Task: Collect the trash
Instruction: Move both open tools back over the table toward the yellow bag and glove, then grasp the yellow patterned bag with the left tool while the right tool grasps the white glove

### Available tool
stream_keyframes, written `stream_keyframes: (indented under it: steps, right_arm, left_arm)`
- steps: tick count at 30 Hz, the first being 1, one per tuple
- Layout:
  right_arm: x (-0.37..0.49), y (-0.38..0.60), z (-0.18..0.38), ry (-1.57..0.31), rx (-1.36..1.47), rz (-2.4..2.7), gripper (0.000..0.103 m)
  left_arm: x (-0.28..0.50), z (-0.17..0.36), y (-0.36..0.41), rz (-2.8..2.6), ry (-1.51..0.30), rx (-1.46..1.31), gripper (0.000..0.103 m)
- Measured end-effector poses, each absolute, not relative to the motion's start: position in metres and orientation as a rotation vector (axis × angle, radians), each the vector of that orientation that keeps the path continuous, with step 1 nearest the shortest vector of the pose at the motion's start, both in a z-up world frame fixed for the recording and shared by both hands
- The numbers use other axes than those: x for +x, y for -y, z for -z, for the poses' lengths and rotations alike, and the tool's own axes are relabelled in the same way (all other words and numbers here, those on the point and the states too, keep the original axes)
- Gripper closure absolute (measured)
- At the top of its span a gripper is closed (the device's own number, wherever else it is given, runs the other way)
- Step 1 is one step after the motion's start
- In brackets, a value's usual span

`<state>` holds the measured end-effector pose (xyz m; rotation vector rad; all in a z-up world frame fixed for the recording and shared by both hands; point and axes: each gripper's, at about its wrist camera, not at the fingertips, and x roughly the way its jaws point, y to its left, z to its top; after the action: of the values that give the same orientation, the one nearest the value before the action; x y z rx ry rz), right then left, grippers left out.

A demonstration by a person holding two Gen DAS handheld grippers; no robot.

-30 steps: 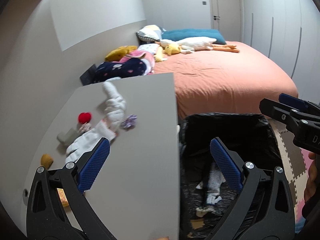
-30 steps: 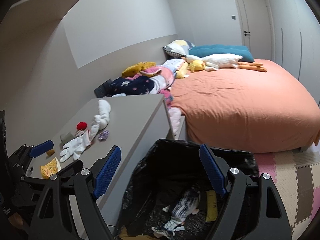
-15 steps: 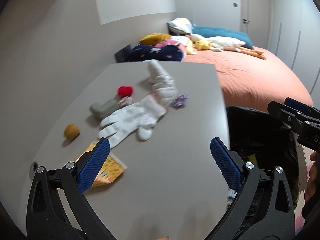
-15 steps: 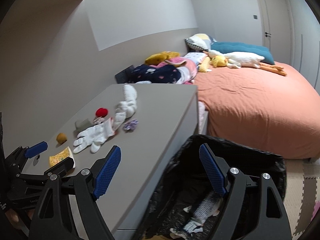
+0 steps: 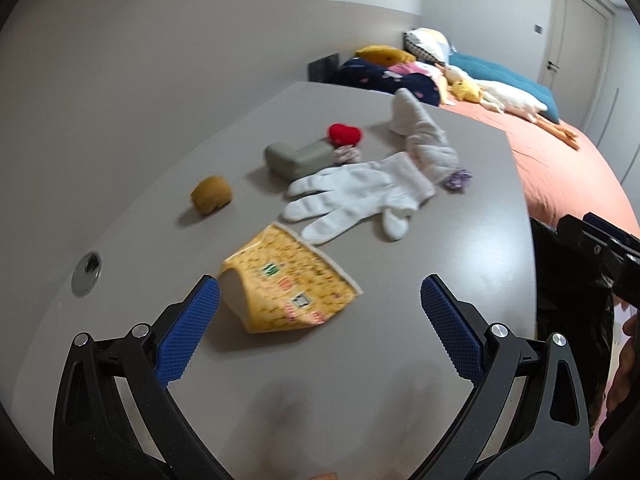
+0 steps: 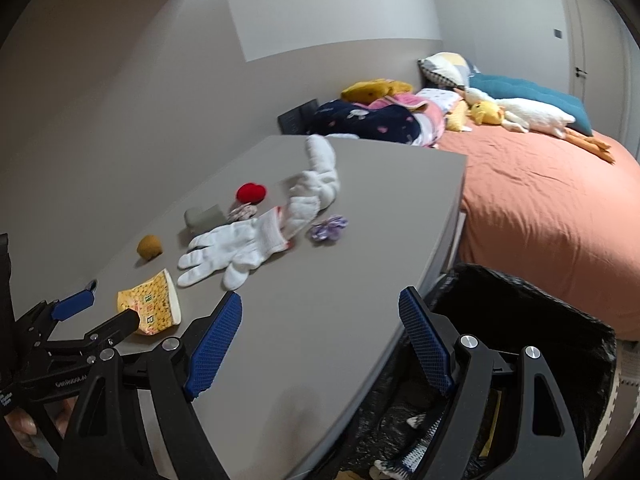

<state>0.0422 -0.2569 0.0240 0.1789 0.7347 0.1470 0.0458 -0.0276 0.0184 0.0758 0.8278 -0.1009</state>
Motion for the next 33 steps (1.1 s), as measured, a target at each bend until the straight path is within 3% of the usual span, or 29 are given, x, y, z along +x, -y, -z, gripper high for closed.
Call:
stream_keyframes:
  steps: [9, 10, 12, 15, 26, 33]
  right_arm:
    - [0.065, 0.227, -0.016, -0.776, 0.146, -0.207, 0.022]
    - [0.068, 0.224, -0.015, -0.778, 0.143, -0.212, 0.022]
    - [0.072, 0.220, -0.014, -0.782, 0.141, -0.218, 0.022]
    - [0.082, 0.212, -0.011, -0.793, 0.130, -0.229, 0.022]
    - [0.128, 0.175, -0.001, -0.856, 0.069, -0.283, 0.022]
    - [0.160, 0.150, 0.010, -0.891, 0.000, -0.288, 0.022]
  left_arm:
    - [0.060, 0.001, -0.015, 0.033, -0.897, -0.066, 0.007]
    - [0.063, 0.004, -0.020, 0.021, -0.905, -0.093, 0.009]
    - [0.066, 0.009, -0.029, 0.005, -0.916, -0.137, 0.024]
    - [0.074, 0.018, -0.042, 0.000, -0.953, -0.205, 0.032]
    - [0.090, 0.031, -0.047, 0.052, -0.975, -0.225, 0.051]
    - [0.097, 0.031, -0.049, 0.077, -0.954, -0.218, 0.054]
